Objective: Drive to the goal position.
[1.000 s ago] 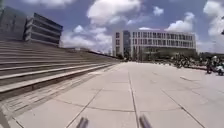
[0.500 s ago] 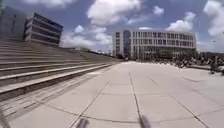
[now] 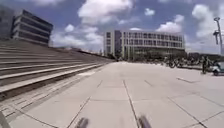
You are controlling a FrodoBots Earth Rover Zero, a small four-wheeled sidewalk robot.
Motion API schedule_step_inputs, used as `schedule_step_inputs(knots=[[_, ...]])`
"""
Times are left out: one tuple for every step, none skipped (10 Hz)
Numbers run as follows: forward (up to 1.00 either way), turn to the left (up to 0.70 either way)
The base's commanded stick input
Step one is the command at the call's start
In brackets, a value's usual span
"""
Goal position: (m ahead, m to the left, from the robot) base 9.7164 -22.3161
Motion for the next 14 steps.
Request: schedule_step_inputs(knots=[[0.5, 0.0], [0.5, 0.0], [0.5, 0.0], [0.5, 0.0], [0.5, 0.0], [0.5, 0.0], [0.5, 0.0], [0.5, 0.0], [0.5, 0.0], [0.5, 0.0], [0.5, 0.0], [0.5, 0.0], [0.5, 0.0], [0.5, 0.0]])
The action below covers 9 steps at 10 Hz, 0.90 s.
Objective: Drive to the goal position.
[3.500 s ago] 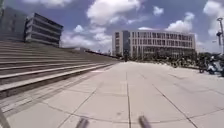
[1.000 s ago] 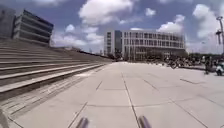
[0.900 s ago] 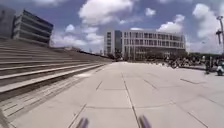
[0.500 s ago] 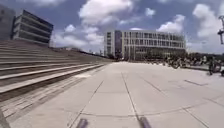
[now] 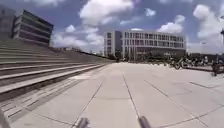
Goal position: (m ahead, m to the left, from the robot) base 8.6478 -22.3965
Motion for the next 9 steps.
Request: schedule_step_inputs(knots=[[0.5, 0.0], [0.5, 0.0], [0.5, 0.0], [0.5, 0.0], [0.5, 0.0], [0.5, 0.0], [0.5, 0.0], [0.5, 0.0], [0.5, 0.0]])
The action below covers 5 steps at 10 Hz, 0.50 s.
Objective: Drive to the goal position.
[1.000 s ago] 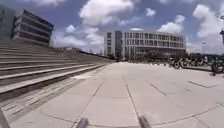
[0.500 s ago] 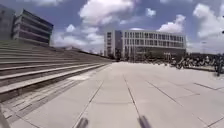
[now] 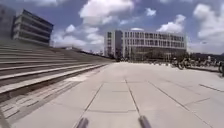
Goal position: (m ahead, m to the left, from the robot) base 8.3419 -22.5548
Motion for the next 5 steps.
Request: schedule_step_inputs(knots=[[0.5, 0.0], [0.5, 0.0], [0.5, 0.0], [0.5, 0.0], [0.5, 0.0]])
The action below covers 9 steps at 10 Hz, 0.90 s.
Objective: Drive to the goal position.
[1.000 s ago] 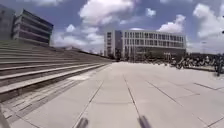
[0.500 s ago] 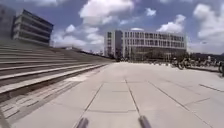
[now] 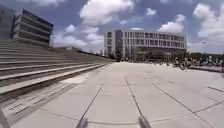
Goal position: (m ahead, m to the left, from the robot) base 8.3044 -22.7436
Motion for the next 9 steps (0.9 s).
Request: schedule_step_inputs(knots=[[0.5, 0.0], [0.5, 0.0], [0.5, 0.0], [0.5, 0.0], [0.5, 0.0], [0.5, 0.0], [0.5, 0.0], [0.5, 0.0], [0.5, 0.0]])
